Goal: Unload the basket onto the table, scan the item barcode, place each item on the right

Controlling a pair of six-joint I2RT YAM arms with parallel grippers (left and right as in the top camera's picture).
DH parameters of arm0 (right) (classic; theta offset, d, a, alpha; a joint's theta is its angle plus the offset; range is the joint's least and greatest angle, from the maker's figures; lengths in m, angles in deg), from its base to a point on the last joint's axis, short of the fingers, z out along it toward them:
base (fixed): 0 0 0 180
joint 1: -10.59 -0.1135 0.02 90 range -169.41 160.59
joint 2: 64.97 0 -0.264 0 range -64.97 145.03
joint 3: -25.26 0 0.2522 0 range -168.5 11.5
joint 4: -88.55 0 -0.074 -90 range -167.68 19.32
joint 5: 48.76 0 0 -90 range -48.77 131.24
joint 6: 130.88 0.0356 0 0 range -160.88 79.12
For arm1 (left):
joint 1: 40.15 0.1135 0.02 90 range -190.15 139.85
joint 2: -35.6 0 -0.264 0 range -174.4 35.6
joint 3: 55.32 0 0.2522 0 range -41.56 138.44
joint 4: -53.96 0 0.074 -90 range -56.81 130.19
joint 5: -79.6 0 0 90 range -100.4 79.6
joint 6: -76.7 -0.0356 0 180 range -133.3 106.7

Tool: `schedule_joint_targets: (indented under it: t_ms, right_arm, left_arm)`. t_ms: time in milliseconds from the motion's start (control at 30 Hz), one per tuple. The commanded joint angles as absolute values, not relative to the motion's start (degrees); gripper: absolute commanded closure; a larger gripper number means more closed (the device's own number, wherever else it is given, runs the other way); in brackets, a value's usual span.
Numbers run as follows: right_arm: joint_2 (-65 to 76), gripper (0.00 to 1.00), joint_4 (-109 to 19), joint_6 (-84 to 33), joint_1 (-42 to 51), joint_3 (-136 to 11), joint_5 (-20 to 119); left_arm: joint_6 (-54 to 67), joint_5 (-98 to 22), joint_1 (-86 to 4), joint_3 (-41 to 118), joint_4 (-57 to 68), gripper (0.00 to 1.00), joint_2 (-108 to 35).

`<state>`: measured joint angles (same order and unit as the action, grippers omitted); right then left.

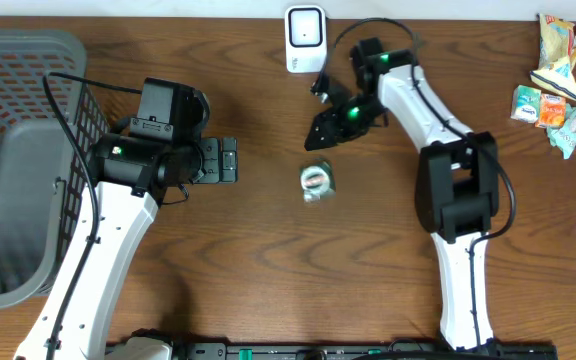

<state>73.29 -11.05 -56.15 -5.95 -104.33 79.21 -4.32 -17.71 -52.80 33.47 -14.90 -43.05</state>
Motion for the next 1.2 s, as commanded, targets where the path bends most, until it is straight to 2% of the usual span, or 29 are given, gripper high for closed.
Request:
schedule_joint_targets:
  t_ms: [0,67,100,267,567,700,900,1167]
  right_arm:
    - [71.32,0.41,-12.34,-48.41,-9.11,-105.6,63.98]
    - [71.32,0.37,-12.56,-47.47,-10.32,-105.6,61.99]
    - [71.32,0.32,-12.32,-46.95,-11.37,-105.6,61.46]
    - [71.3,0.3,-9.33,-45.02,-12.61,-105.91,60.66]
    - [69.64,0.18,0.81,-43.39,-12.22,-110.28,60.61]
    - [68.13,0.08,4.49,-40.11,-13.46,-110.54,58.05]
    - [68.29,0.03,5.69,-30.91,-16.83,-108.51,46.75]
    - [68.33,0.01,1.69,-24.54,-21.31,-106.65,42.97]
  left_arm:
    - [-4.67,-17.4,-52.73,34.1,-14.87,0.02,-42.68]
    - [-4.67,-17.4,-52.73,34.1,-14.9,0.02,-42.68]
    - [-4.67,-17.4,-52.73,34.1,-14.9,0.02,-42.68]
    - [-4.67,-17.4,-52.73,34.1,-14.9,0.02,-42.68]
    - [-4.67,-17.4,-52.73,34.1,-14.9,0.02,-42.68]
    - [-4.67,-17.4,-52.73,34.1,-14.87,0.02,-42.68]
    - [-4.67,-17.38,-52.73,34.1,-14.9,0.02,-42.68]
    - [-4.67,-17.38,-52.73,34.1,-14.87,0.02,-42.66]
